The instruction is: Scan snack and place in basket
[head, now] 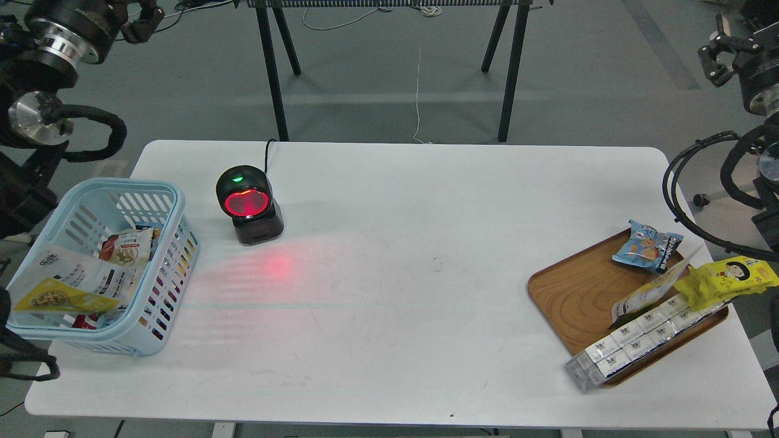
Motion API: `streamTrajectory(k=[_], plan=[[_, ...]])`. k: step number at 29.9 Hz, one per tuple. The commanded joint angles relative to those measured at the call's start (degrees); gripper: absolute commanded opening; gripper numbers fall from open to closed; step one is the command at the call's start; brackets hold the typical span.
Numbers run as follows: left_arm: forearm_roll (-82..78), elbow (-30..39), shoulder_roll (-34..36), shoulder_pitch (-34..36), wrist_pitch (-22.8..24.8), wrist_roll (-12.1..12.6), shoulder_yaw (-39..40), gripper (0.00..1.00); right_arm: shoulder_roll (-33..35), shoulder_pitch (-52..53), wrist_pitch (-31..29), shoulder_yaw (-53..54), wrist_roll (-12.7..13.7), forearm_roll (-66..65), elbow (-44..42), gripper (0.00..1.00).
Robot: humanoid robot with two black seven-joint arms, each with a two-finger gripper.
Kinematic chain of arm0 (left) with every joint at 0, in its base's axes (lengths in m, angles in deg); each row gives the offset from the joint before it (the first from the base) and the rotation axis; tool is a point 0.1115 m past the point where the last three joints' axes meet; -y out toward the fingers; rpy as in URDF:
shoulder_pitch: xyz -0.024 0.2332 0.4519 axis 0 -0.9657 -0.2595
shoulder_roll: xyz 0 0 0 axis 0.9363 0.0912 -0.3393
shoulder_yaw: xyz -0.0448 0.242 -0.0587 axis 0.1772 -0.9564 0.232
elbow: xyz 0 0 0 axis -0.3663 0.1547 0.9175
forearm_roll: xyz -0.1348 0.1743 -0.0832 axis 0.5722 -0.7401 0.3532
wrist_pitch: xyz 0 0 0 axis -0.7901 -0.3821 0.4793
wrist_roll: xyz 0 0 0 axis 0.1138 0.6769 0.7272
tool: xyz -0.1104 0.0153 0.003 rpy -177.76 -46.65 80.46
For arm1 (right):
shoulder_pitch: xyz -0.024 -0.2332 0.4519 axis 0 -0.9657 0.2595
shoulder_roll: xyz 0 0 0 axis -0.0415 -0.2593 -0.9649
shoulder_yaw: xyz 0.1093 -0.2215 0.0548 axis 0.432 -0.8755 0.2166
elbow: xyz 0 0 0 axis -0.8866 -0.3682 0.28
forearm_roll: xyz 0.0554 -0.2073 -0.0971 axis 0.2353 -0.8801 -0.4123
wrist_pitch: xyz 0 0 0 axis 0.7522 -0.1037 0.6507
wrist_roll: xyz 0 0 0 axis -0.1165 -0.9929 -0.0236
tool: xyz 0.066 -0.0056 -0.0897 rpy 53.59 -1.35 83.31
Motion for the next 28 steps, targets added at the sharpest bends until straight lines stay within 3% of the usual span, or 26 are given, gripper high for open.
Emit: streamTrajectory(k=[1, 6, 11, 28], plan=[[3.3, -5.8, -5.2, -0.2, 1.4, 0.1, 3.7, 1.00, -0.6, -0.4, 0.0, 2.5, 1.7, 0.1, -0.1, 0.99], [4.8, -11.4, -10.7, -0.6, 1.4, 0.0, 3.9, 1.00, -4.3, -0.6, 0.0, 2.8, 1.3, 0.0, -0.1, 0.99], [4.7, -11.7, -13.4, -3.3, 0.8, -0.4, 3.2, 1.00, -5.1, -1.1, 0.0, 2.4, 1.1, 0.0, -0.1, 0.99], [4.5, -11.1, -13.0, -4.4, 2.0, -0.3, 3.0, 1.00, -3.8, -0.7, 0.0, 1.7, 1.7, -0.1, 0.8, 0.99]])
